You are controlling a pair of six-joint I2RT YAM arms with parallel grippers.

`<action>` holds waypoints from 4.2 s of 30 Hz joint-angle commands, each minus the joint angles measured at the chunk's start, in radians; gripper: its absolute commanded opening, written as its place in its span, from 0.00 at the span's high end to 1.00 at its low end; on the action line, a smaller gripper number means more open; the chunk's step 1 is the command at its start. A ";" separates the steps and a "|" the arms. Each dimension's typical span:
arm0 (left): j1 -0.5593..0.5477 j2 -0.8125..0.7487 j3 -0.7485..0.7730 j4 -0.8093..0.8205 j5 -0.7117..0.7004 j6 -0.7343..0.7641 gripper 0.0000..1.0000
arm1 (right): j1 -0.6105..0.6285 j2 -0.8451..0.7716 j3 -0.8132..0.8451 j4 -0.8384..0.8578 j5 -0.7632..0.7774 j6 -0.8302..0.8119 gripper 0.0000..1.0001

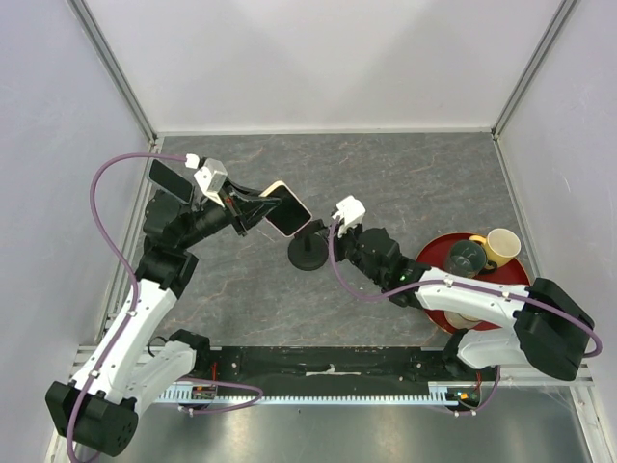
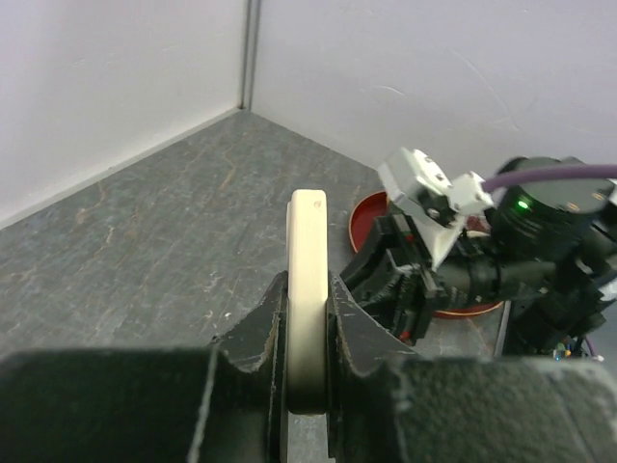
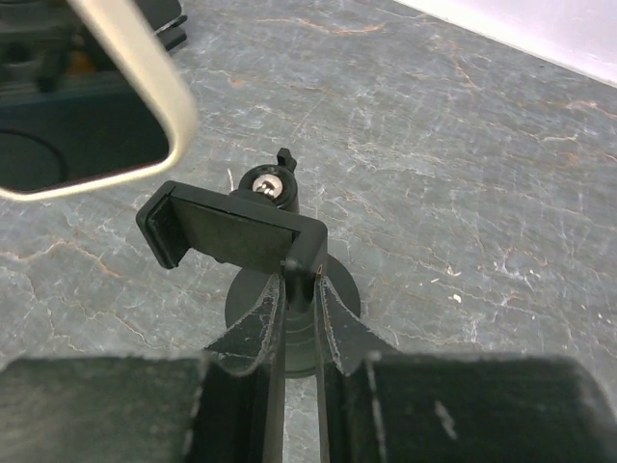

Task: Place the phone on the phone stand

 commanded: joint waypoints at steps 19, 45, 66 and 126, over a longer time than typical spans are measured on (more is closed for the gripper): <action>0.010 0.072 0.029 0.249 0.217 -0.106 0.98 | -0.183 0.022 0.020 0.073 -0.399 0.010 0.73; 0.013 0.080 0.027 0.259 0.222 -0.122 0.98 | -0.183 0.059 0.006 0.141 -0.398 0.019 0.68; 0.007 0.129 0.033 0.269 0.378 -0.053 0.98 | -0.203 0.108 0.091 0.074 -0.460 -0.039 1.00; -0.108 0.222 0.000 -0.043 -0.007 0.512 0.98 | -0.322 0.191 0.098 0.177 -0.701 0.046 1.00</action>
